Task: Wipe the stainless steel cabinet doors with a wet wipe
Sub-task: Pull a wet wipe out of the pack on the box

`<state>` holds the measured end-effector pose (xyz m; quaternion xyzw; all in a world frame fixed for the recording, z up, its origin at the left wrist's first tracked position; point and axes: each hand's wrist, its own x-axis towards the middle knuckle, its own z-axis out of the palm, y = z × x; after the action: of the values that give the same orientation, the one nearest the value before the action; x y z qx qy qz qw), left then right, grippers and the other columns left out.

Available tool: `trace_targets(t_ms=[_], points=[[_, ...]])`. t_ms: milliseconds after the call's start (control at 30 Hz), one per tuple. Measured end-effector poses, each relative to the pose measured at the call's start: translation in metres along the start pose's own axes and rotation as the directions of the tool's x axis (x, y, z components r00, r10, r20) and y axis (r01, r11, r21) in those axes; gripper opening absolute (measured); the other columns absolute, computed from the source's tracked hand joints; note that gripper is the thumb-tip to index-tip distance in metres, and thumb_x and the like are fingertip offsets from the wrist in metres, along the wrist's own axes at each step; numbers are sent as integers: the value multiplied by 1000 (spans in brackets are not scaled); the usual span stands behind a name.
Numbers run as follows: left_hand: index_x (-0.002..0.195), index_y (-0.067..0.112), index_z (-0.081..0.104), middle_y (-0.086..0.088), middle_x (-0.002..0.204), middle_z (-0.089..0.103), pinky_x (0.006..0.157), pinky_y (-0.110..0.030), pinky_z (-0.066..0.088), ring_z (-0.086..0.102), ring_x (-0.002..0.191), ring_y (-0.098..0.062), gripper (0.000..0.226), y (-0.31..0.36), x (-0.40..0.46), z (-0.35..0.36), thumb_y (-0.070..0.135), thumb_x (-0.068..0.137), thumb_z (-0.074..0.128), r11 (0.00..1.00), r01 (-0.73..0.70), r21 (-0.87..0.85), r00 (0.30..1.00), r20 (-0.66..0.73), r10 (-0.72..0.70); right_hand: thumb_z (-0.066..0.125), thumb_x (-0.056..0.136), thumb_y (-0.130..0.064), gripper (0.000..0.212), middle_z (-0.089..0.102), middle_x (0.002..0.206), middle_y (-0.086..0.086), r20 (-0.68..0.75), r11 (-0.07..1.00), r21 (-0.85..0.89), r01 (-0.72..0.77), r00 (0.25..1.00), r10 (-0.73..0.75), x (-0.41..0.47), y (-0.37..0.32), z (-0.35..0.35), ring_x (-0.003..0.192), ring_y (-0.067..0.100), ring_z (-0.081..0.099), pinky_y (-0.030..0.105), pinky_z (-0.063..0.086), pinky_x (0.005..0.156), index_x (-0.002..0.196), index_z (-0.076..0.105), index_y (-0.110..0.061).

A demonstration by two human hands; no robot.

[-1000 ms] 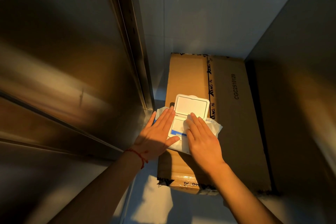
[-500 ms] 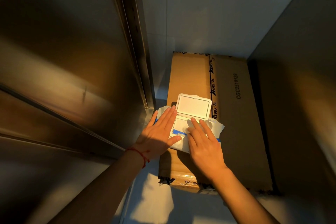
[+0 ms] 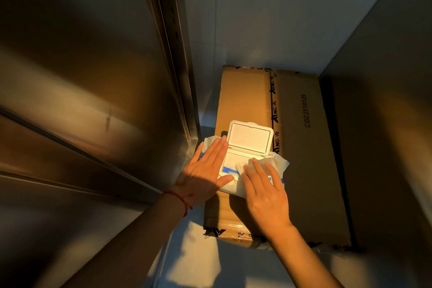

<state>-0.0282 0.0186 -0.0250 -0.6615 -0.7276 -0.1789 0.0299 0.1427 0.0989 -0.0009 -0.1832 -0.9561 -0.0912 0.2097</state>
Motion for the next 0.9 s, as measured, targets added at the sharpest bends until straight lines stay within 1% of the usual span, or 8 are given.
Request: trace_targets(t_ms=[100, 133, 233, 567, 900], points=[[134, -3, 33, -21, 134, 51, 96, -55, 44, 50, 124, -32, 64, 0, 0, 1, 50, 100, 22, 1000, -5, 29, 1000, -28, 6, 94, 46, -19, 64, 71, 101, 19, -10, 999, 5, -39, 999, 39, 0, -5, 2, 97, 33, 68, 51, 48, 85, 102, 68, 0], [134, -3, 34, -21, 134, 51, 96, -55, 43, 50, 124, -32, 65, -1, 0, 2, 51, 100, 23, 999, -6, 37, 999, -39, 7, 93, 47, -19, 65, 71, 100, 18, -14, 999, 8, -49, 999, 49, 2, -7, 2, 96, 32, 69, 51, 48, 86, 104, 67, 0], [133, -3, 35, -21, 133, 52, 98, -53, 43, 50, 124, -31, 64, -1, 0, 4, 51, 99, 28, 998, -17, 63, 997, -68, 21, 93, 46, -19, 59, 72, 98, 17, -11, 999, 16, -41, 999, 41, 8, -13, 1, 94, 30, 70, 50, 49, 86, 98, 73, 0], [132, -3, 37, -20, 131, 54, 95, -53, 47, 53, 121, -31, 64, 0, 0, 5, 51, 99, 29, 996, -30, 89, 990, -137, 43, 94, 45, -18, 50, 73, 86, 14, -48, 996, 66, -56, 997, 59, 12, -15, 1, 83, 25, 72, 44, 53, 83, 88, 75, -1], [132, -2, 38, -20, 130, 55, 96, -52, 45, 54, 120, -31, 64, -2, -1, 9, 51, 98, 31, 994, -43, 103, 983, -171, 61, 94, 47, -17, 47, 72, 83, 13, -22, 991, 112, -73, 997, 76, 14, -11, -1, 80, 25, 72, 44, 54, 82, 86, 74, -1]])
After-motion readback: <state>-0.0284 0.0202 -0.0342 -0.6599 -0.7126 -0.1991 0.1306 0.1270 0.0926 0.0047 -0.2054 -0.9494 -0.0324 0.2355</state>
